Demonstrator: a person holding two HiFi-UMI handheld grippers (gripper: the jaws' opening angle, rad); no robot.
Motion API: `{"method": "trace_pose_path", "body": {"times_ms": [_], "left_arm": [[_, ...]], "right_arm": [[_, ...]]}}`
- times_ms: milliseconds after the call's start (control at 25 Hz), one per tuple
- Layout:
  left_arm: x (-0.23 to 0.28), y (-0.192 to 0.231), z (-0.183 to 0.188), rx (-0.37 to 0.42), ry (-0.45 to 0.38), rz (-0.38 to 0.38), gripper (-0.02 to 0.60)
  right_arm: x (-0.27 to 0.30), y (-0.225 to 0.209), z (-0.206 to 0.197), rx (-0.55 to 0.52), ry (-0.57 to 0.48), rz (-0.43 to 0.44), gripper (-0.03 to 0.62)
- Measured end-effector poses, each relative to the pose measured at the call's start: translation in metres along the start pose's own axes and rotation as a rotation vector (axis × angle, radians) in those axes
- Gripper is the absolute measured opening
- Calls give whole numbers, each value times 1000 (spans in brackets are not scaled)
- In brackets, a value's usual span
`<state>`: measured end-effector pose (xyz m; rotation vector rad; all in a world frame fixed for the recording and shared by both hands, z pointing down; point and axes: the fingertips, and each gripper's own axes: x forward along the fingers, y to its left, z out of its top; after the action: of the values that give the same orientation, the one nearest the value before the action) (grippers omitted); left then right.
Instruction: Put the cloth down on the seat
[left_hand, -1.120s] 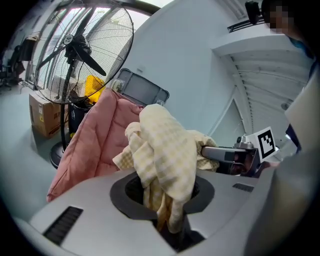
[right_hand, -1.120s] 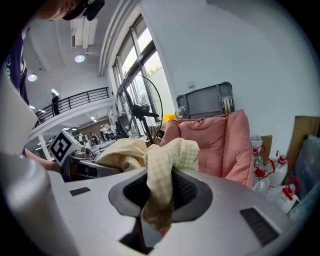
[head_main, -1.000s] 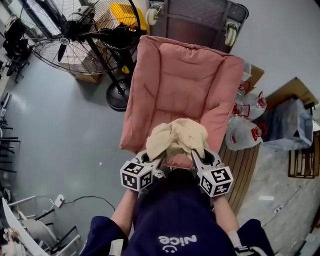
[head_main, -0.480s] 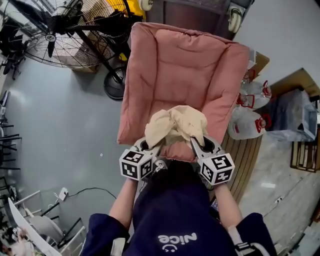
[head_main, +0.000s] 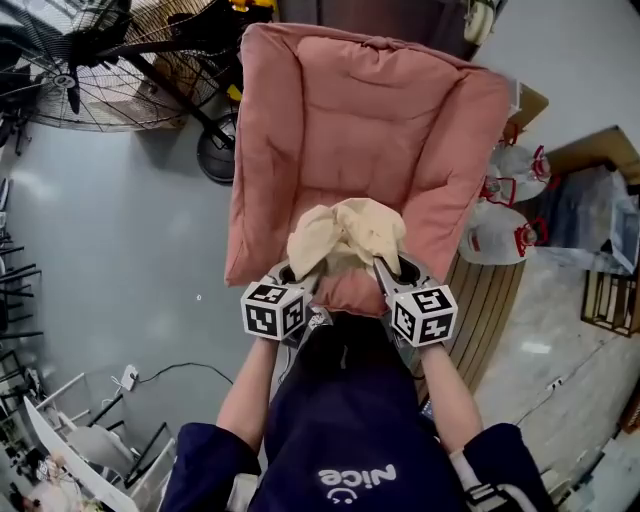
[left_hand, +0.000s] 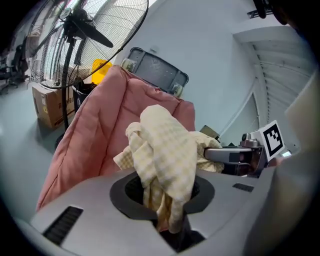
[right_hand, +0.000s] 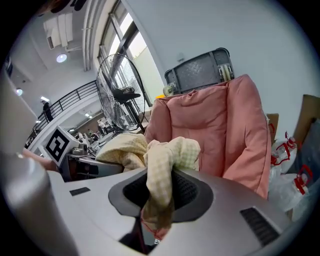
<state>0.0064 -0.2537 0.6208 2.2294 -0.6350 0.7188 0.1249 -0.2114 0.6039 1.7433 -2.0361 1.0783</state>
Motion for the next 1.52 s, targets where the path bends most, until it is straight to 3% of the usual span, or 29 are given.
{"method": "trace_pose_path", "body": {"times_ms": [320, 560, 720, 1080, 1520], "left_arm": [[55, 38, -8, -33, 70, 28, 104], [82, 62, -24, 4, 160, 38, 104], [104, 84, -36, -20, 187, 60, 104], [156, 123, -59, -67, 268, 116, 104], [198, 154, -89, -66, 330, 165, 106]], "right_arm": [[52, -34, -22, 70, 75, -3, 109], [91, -48, -48, 131, 121, -6, 109], [114, -60, -63, 166, 135, -20, 109], [163, -91, -89, 173, 190, -48, 109], [201, -127, -126, 217, 258, -78, 109]]}}
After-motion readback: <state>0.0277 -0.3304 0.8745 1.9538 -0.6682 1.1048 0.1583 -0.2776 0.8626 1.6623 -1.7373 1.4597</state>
